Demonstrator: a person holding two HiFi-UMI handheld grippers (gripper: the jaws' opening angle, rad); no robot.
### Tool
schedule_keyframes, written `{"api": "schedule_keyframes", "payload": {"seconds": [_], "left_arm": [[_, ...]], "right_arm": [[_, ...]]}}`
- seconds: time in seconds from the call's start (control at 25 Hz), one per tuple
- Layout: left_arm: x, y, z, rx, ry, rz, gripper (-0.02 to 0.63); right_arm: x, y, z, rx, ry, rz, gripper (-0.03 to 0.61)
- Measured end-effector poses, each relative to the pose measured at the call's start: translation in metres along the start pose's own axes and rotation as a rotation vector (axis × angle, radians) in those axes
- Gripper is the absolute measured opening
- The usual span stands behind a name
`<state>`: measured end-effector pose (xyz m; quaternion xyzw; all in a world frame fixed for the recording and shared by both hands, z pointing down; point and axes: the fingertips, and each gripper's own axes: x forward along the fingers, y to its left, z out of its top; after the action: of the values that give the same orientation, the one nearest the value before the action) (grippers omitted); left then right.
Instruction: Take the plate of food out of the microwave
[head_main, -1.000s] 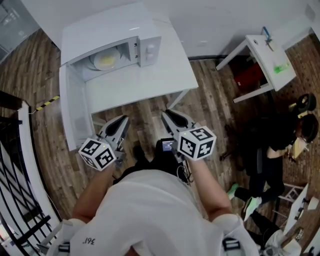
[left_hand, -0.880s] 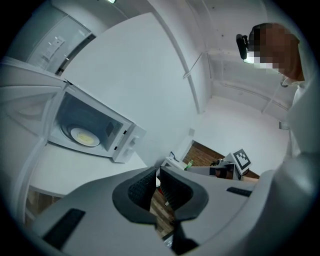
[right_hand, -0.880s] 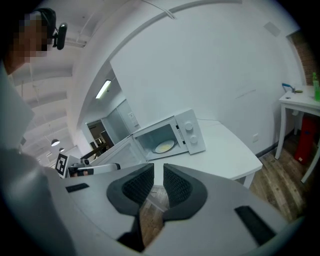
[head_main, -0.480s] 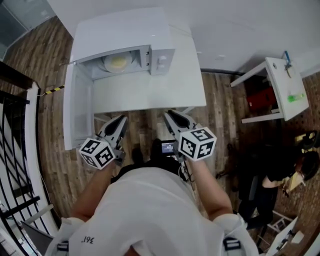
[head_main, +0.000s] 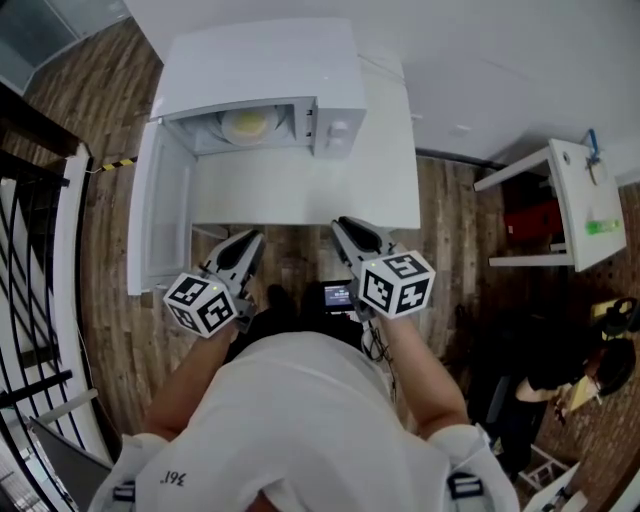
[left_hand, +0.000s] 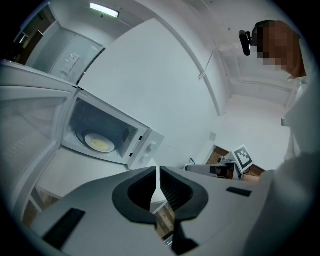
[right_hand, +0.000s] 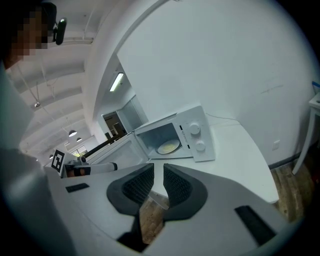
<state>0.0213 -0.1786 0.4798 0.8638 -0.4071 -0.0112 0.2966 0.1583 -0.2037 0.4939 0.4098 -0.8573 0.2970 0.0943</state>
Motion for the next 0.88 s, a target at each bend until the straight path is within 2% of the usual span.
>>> {"api": "schedule_keyframes", "payload": {"seconds": [0.4,0.88], "left_arm": [[-0.006,0.030,0.008,-0.022,0.024,-0.004,0.009],[0.020,0.049,0.011,-0.080,-0.014,0.068,0.009]], "right_arm": [[0.034,0.018,0.004,-0.022,0.026,-0.009,0.058],[0.058,-0.010,0.009,-0.047,0.085,0.021,0.058]]}}
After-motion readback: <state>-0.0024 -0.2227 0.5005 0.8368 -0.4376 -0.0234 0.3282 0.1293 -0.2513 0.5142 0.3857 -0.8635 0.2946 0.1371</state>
